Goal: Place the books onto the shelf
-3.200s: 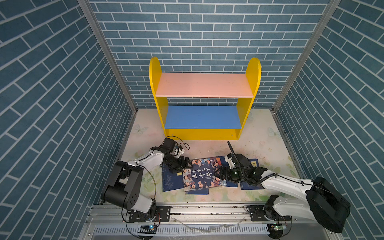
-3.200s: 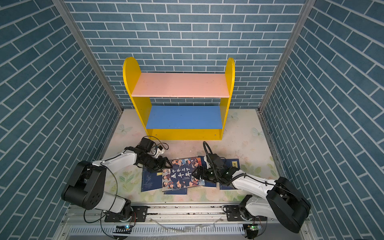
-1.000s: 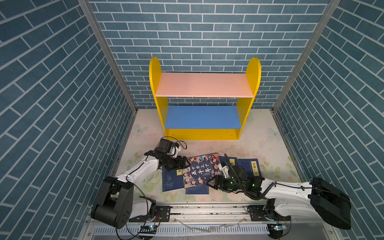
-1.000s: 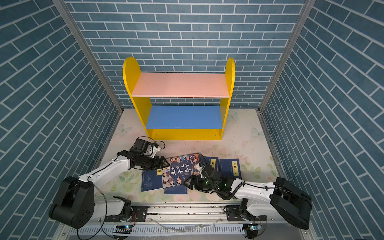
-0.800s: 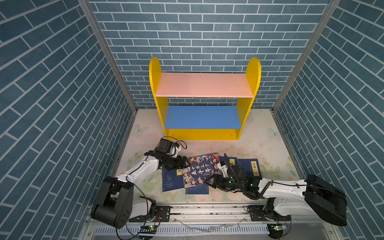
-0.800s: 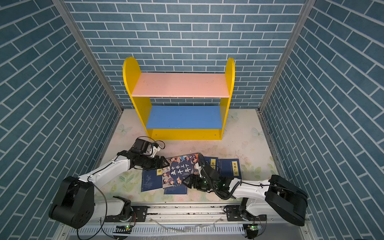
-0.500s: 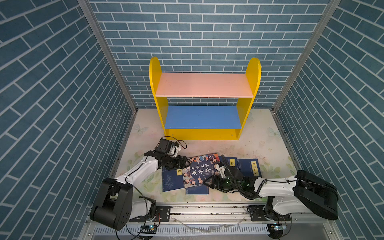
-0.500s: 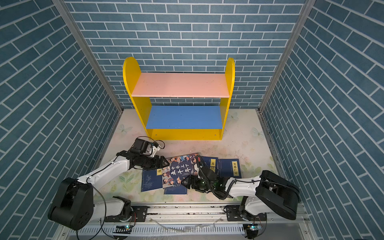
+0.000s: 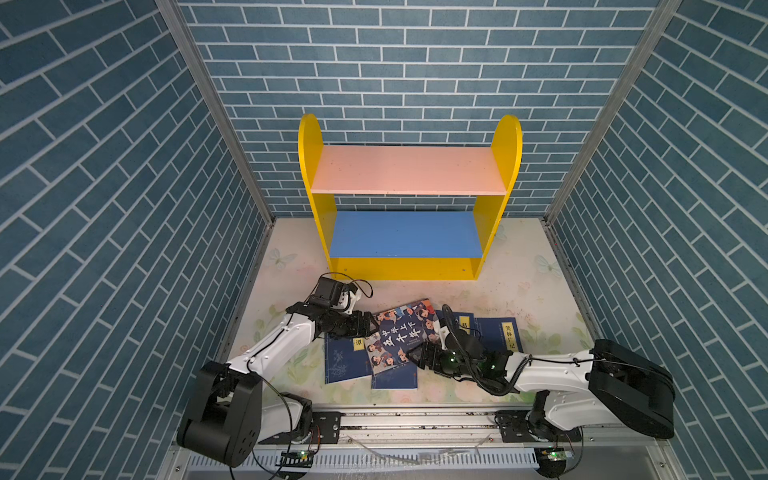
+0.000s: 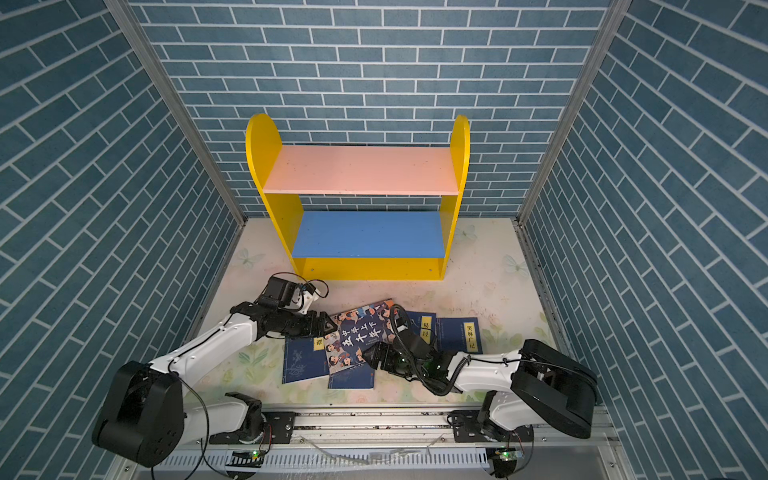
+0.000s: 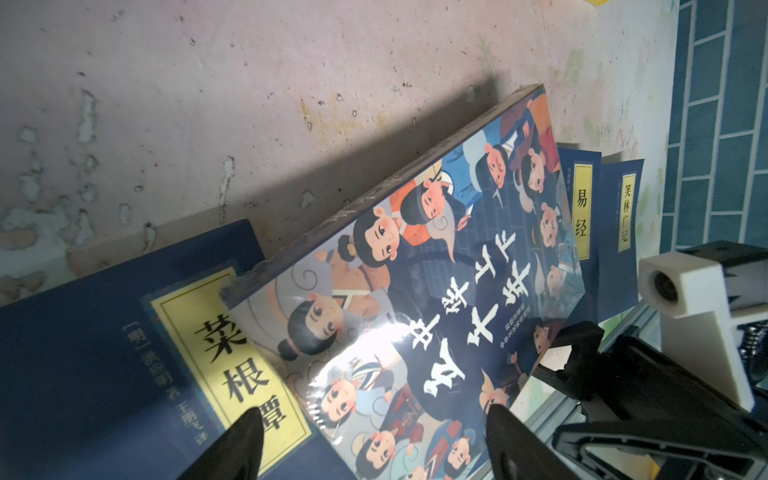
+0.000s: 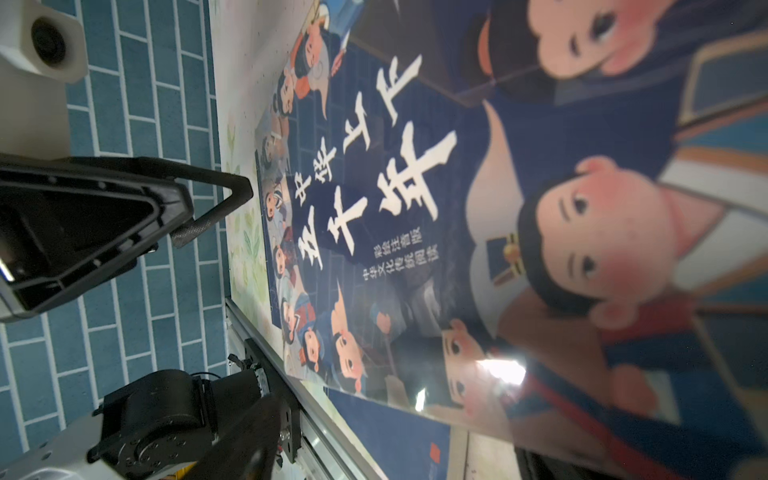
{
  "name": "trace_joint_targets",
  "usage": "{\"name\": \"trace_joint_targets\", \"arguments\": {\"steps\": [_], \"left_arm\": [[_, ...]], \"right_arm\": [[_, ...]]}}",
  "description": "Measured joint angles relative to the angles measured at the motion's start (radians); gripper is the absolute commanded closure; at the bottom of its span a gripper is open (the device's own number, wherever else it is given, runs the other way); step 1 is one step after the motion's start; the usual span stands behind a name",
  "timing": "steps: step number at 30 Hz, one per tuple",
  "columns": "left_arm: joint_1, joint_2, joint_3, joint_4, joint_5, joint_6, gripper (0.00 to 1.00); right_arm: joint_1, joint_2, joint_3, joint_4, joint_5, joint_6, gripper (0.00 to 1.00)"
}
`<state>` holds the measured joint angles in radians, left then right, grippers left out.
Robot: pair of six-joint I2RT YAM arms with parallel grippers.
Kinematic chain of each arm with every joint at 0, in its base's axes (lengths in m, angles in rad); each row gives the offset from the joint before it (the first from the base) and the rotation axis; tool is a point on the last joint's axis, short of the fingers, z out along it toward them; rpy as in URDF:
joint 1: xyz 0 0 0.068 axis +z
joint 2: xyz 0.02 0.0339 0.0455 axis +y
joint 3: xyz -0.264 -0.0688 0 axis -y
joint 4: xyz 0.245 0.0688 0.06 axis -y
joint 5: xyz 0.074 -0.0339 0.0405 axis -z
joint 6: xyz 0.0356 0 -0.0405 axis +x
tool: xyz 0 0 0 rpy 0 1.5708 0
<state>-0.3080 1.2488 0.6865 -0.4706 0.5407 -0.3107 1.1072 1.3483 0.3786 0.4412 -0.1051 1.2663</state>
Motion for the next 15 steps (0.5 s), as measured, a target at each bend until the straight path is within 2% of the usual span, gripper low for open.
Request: {"name": "trace_joint_targets", "arguments": {"steps": [8,15], "left_arm": [[0.000,-0.023,0.096,-0.042,-0.100,0.071,0.15],[-0.005,0.016,0.116,-0.007,-0.119,0.154,0.18]], "right_arm": [[0.000,0.016,0.000,0.033,0.050,0.000,0.12],[0.000,0.046,0.000,0.073,0.071,0.001,0.12]]}}
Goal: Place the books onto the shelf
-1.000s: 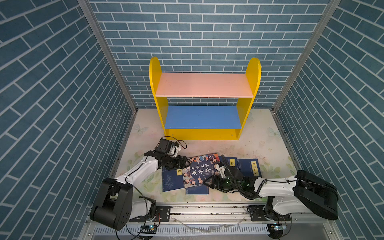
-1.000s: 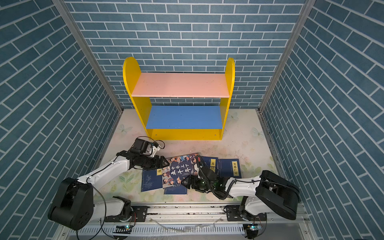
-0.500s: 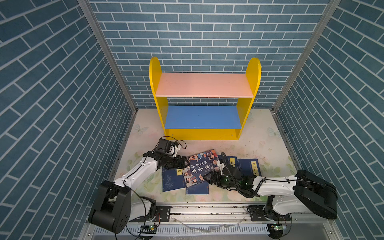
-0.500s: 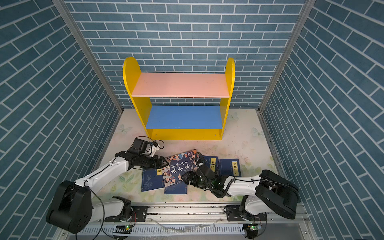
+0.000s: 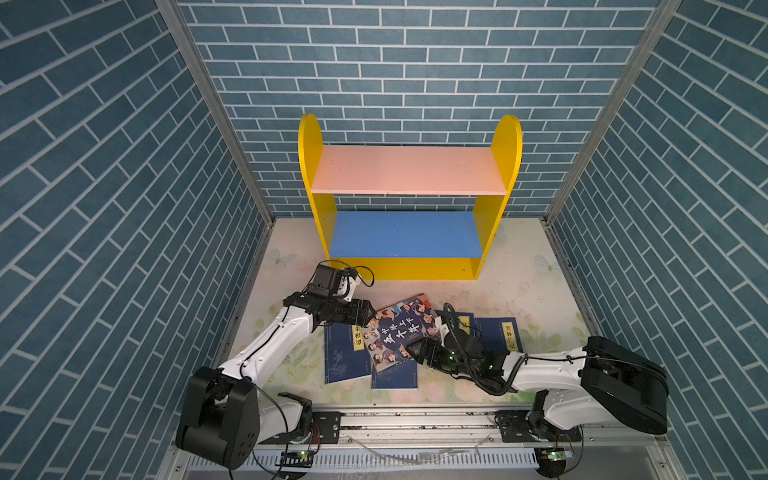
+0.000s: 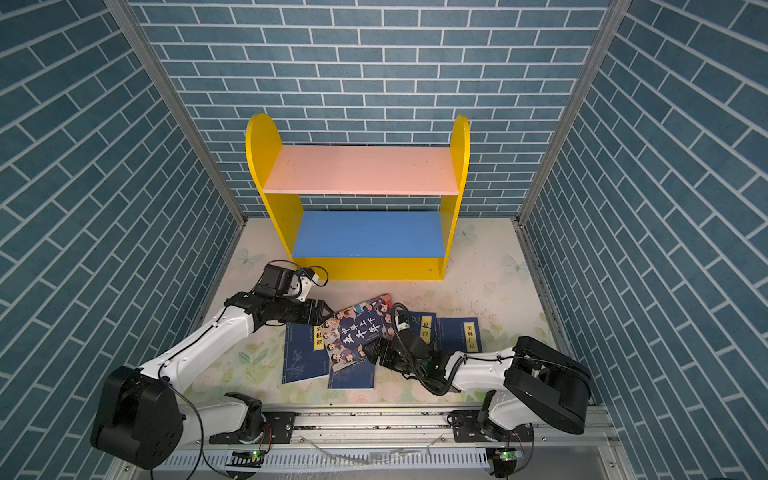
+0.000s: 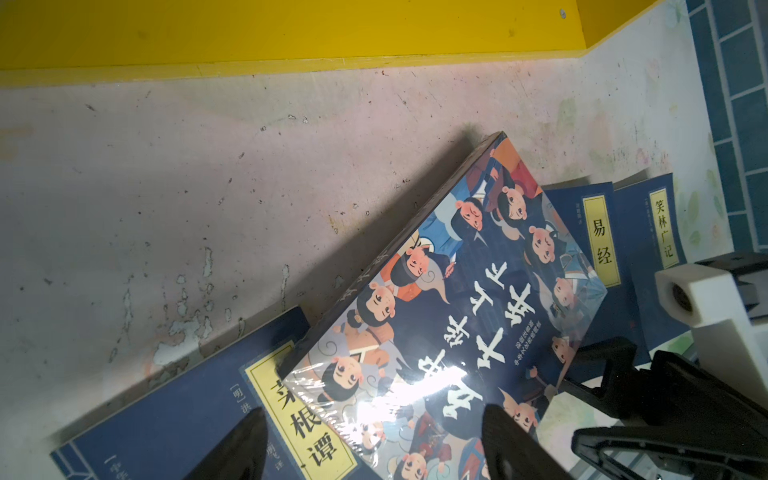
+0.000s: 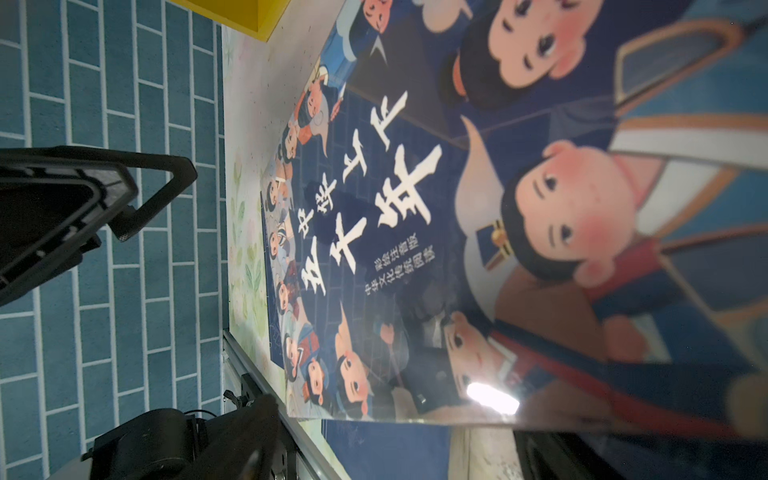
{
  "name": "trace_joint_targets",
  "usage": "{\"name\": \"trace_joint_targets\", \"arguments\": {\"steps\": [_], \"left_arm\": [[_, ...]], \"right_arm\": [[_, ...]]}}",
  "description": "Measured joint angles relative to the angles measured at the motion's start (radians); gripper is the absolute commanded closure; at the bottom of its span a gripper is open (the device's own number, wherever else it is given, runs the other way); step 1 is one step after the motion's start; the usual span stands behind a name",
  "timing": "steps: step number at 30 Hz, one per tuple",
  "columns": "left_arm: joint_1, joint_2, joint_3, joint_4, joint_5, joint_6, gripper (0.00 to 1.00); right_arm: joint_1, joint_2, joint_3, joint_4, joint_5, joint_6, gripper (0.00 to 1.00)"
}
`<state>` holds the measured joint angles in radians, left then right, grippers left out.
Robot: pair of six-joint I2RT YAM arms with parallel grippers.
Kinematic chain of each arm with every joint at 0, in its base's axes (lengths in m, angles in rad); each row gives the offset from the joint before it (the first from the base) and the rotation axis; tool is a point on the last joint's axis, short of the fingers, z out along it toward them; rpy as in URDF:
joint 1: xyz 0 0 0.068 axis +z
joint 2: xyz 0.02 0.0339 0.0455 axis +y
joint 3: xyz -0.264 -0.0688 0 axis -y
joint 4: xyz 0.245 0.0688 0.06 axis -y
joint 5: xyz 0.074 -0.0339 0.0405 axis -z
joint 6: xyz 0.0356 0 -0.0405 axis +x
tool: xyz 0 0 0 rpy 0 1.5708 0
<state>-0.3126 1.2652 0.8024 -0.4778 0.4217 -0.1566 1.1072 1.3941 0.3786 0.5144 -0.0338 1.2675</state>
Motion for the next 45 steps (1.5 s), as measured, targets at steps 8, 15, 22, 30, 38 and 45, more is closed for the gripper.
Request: {"name": "trace_joint_targets", "arguments": {"steps": [8,15,22,30,38,45], "left_arm": [[-0.015,0.067,0.003,0.101,0.003,0.067,0.19],[-0.032,0.116,-0.008,0.162,0.021,0.087,0.20],[-0.041,0.158,-0.016,0.195,0.031,0.084,0.21],[-0.057,0.203,-0.017,0.208,0.076,0.075,0.23],[-0.067,0.203,-0.036,0.216,0.166,0.062,0.25],[-0.072,0.204,-0.040,0.228,0.227,0.056,0.25]], "right_arm": [[0.000,0.078,-0.011,0.117,0.001,0.018,0.13],[0.000,0.120,-0.029,0.219,0.012,0.037,0.13],[0.000,0.120,-0.037,0.234,0.027,0.037,0.13],[0.000,0.125,-0.061,0.289,0.057,0.038,0.14],[-0.002,0.143,-0.077,0.351,0.114,0.037,0.16],[-0.006,0.172,-0.085,0.406,0.133,0.037,0.20]]}}
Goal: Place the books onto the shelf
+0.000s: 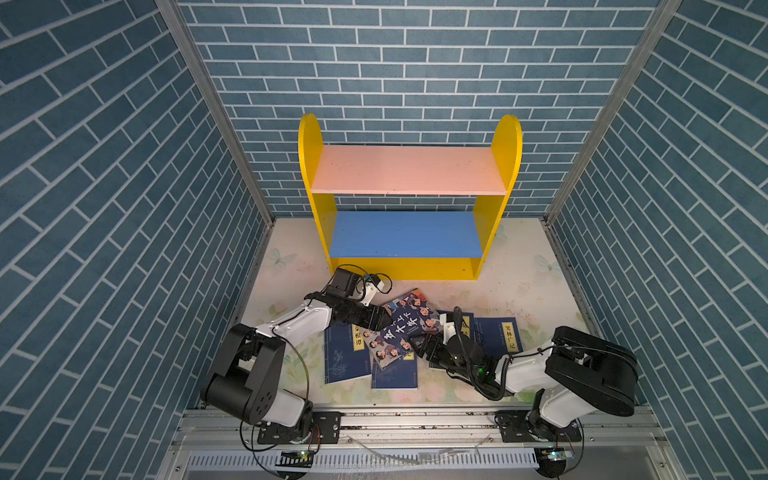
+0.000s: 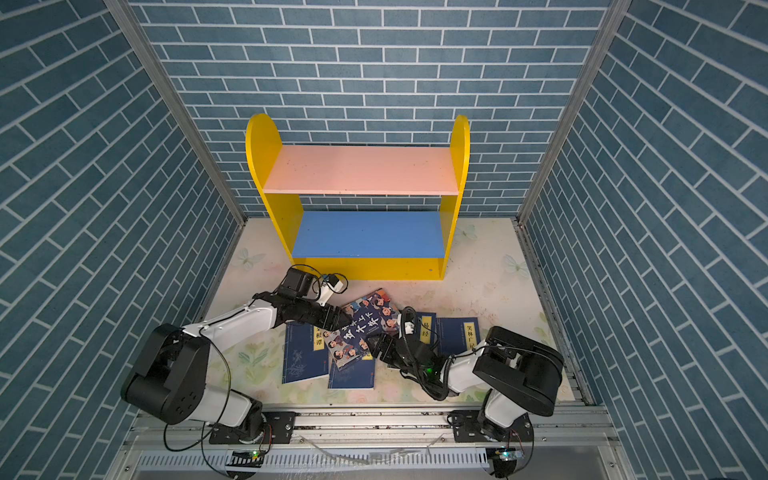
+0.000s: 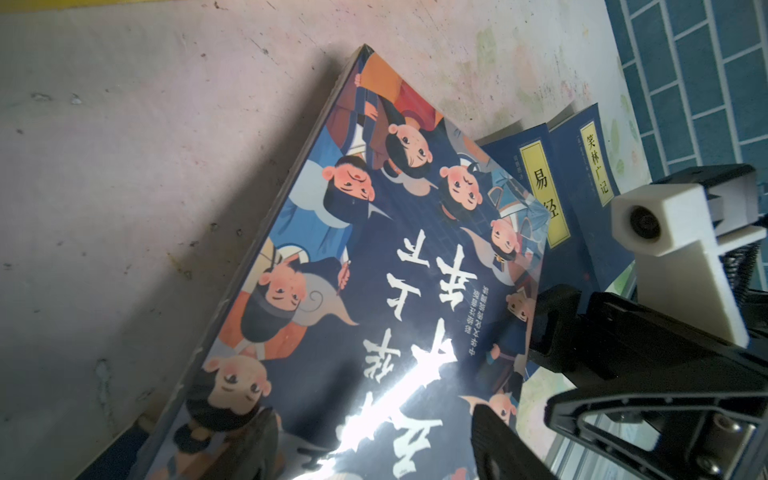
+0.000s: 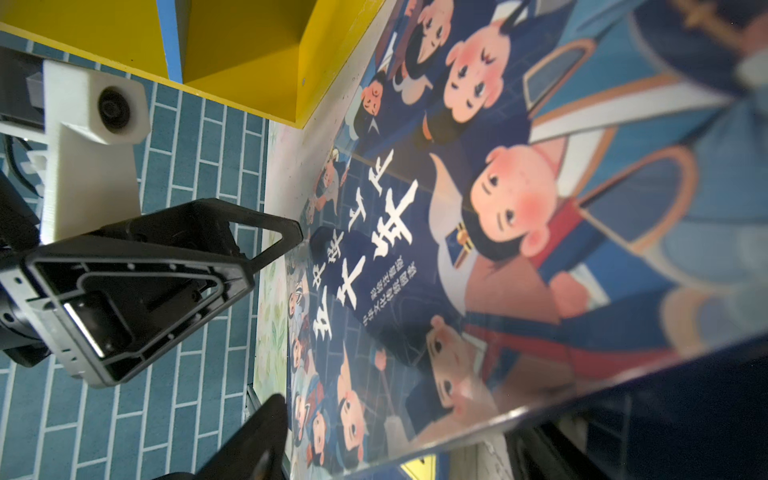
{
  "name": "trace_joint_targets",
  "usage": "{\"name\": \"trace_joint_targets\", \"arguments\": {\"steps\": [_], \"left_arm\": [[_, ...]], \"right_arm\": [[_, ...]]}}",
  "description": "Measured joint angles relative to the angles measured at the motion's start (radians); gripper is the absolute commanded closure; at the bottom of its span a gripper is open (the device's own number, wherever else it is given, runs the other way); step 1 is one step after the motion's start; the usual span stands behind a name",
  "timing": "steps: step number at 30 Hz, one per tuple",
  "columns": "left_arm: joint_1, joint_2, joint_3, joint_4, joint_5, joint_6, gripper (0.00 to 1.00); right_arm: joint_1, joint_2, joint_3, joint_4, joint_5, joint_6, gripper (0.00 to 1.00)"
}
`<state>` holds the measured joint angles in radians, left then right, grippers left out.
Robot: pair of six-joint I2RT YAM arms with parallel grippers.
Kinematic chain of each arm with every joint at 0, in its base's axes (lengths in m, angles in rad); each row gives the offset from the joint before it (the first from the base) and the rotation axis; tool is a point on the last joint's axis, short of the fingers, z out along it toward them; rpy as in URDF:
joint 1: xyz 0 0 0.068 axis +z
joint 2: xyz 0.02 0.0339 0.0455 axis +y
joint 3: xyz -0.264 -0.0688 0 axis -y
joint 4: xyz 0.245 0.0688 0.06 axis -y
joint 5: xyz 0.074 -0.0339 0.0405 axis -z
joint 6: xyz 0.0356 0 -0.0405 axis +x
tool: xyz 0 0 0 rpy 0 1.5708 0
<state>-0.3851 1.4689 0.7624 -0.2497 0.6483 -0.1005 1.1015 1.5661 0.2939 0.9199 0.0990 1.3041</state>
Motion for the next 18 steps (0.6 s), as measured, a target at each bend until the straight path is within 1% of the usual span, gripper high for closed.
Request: {"name": "trace_joint_targets", "arguments": {"steps": [5,13,18], "left_arm": [[0.000,-0.001,0.006,-0.013,-0.009,0.015,0.25],[-0.001,-0.031,0.058,-0.017,-0.149,0.073,0.24],[-0.002,0.014,0.058,0.015,-0.228,0.086,0.24]], "right_arm": [[-0.003,0.029,-0.008,0.059,0.007,0.000,0.21],[-0.003,0.037,-0.014,0.082,0.010,0.000,0.21],[-0.003,0.039,-0.014,0.084,0.011,0.000,0.21]]}}
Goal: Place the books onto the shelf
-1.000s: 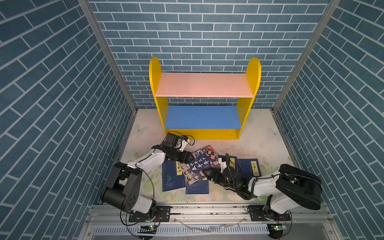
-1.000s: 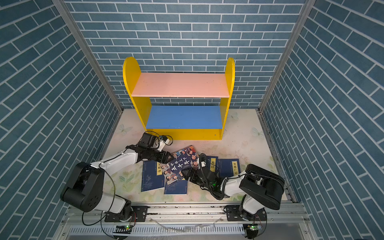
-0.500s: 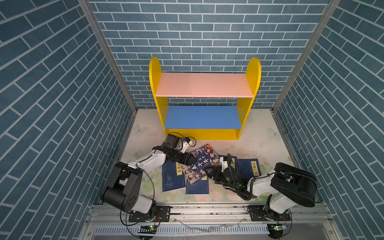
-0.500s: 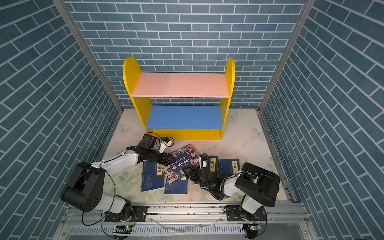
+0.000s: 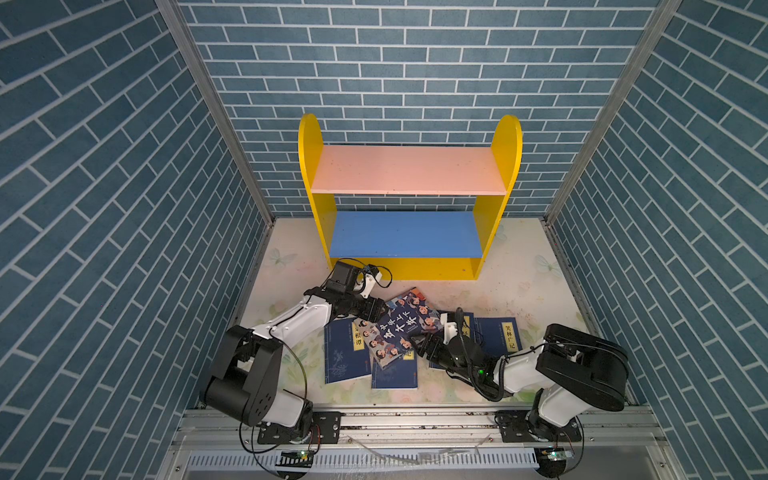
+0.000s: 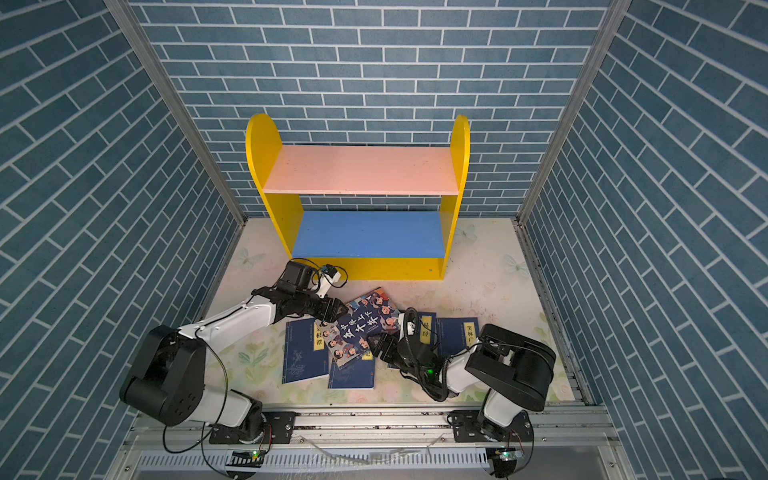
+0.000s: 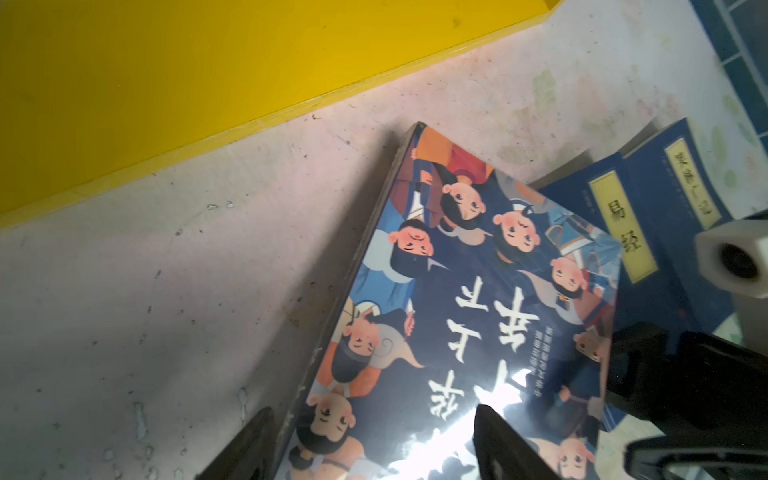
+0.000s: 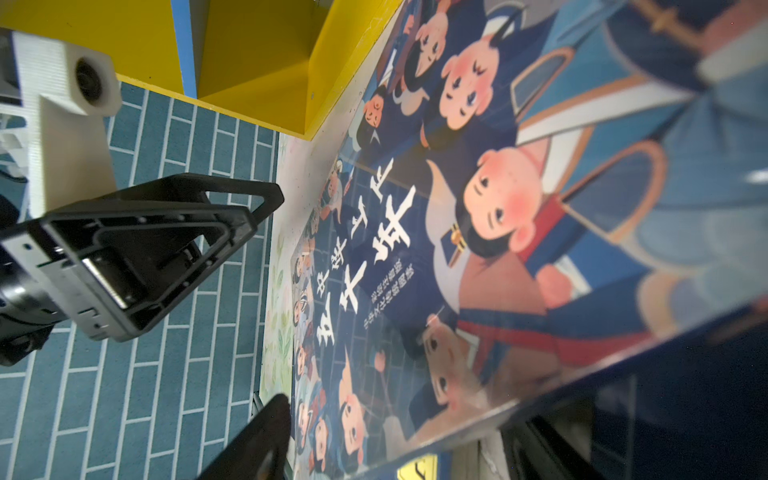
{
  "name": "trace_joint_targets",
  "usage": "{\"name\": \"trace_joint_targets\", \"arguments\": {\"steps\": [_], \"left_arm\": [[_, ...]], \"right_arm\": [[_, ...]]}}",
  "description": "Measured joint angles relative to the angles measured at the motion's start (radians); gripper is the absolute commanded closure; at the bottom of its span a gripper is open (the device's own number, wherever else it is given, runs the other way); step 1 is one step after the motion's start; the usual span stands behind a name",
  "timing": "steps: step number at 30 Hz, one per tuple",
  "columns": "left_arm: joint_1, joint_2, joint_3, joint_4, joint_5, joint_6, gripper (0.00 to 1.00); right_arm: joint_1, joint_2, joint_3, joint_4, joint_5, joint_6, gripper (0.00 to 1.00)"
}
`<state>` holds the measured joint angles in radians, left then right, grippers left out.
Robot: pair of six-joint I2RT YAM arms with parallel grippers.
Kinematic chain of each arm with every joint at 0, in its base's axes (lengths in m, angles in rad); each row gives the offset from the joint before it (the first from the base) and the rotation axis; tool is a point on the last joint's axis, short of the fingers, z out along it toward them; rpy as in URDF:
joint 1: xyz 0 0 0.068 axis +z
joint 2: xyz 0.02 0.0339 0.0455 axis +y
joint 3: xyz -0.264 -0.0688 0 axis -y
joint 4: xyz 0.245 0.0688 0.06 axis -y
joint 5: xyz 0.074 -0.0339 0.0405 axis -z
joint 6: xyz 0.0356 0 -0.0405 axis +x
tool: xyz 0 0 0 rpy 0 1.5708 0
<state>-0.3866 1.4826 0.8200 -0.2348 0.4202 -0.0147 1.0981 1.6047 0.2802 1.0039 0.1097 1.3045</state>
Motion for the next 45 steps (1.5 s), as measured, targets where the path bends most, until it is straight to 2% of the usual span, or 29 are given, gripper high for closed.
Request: {"name": "trace_joint_targets", "arguments": {"steps": [9,27,35,38,42,45], "left_arm": [[0.000,0.096,0.014,0.005,-0.023,-0.008,0.26],[-0.015,0.139,0.025,0.008,0.157,-0.027,0.30],[-0.026,0.145,0.025,0.003,0.219,-0.027,0.29],[-0.027,0.145,0.025,0.000,0.238,-0.027,0.28],[-0.034,0.145,0.025,0.000,0.253,-0.027,0.28],[-0.041,0.145,0.025,0.000,0.258,-0.027,0.28]], "right_arm": [[-0.001,0.001,0.000,0.001,0.000,0.000,0.21],[-0.024,0.072,-0.012,0.140,0.002,0.002,0.25],[-0.034,0.071,-0.020,0.124,0.013,-0.003,0.39],[-0.035,0.060,-0.024,0.103,0.018,-0.009,0.51],[-0.036,0.033,-0.031,0.078,0.020,-0.019,0.53],[-0.037,0.009,-0.032,0.064,0.021,-0.023,0.51]]}}
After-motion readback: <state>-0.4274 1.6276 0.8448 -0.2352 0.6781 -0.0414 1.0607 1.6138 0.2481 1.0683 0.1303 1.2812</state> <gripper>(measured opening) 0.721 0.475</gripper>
